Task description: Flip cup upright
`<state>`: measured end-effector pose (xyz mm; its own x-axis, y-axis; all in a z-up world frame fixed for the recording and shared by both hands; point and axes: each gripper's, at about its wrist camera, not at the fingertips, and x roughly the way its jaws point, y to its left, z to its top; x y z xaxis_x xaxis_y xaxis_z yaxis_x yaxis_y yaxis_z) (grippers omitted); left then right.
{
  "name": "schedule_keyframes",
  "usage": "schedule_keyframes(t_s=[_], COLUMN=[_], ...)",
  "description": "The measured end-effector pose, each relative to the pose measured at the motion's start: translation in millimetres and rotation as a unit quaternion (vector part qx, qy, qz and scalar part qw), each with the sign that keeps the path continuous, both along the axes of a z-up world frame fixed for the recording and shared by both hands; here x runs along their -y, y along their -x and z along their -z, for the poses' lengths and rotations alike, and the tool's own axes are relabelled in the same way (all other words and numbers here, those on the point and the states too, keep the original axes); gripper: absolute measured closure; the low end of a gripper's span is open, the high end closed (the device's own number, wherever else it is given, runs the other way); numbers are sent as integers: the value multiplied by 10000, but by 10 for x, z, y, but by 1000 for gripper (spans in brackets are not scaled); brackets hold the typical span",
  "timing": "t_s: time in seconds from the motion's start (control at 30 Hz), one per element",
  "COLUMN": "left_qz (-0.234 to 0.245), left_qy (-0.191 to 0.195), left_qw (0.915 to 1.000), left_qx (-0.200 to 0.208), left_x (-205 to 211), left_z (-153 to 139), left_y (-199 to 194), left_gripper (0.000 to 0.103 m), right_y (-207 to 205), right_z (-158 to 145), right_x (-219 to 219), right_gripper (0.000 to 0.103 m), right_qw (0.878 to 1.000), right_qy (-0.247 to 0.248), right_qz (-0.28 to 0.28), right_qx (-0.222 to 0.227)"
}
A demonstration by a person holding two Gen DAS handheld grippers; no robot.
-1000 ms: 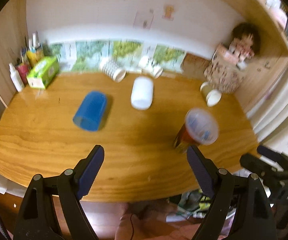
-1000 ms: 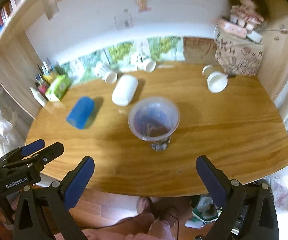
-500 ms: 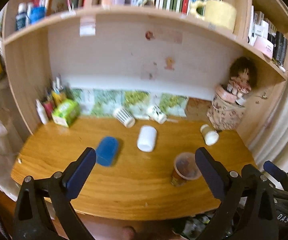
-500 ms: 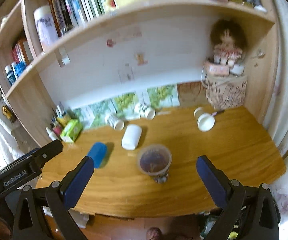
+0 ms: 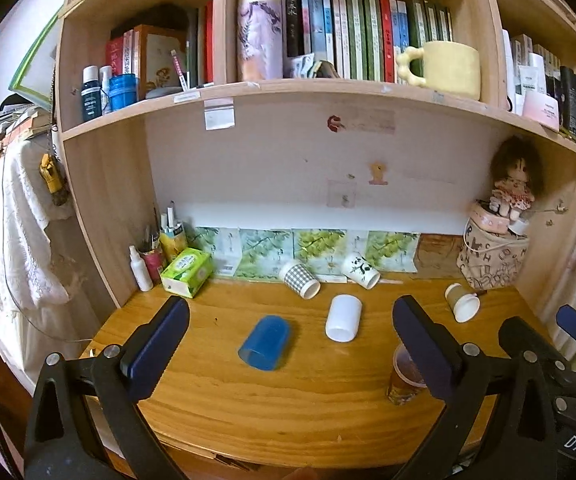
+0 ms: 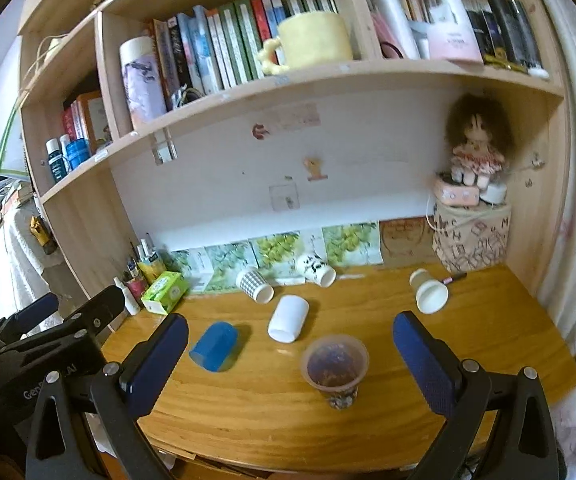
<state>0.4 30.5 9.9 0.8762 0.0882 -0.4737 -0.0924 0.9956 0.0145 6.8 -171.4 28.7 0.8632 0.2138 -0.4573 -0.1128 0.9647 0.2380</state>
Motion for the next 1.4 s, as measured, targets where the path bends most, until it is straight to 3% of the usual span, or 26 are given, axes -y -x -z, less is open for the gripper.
schedule_keyframes(t_s=[0.3, 1.4], left_qz=[176, 205], left_qy=[95, 86], left_qw=[9997, 9997], left_qx=[151, -101], left_x=[3, 14], left_z=[-10, 67], left_y=[-18, -34], left_gripper=[1, 1], right_y=[-24, -2], right_z=[-8, 62], right_x=[-13, -28], right_gripper=[0, 0], right_qw=[9999, 9994], right_qy=[15, -13], right_qz=[104, 275], right_qx=[47, -186])
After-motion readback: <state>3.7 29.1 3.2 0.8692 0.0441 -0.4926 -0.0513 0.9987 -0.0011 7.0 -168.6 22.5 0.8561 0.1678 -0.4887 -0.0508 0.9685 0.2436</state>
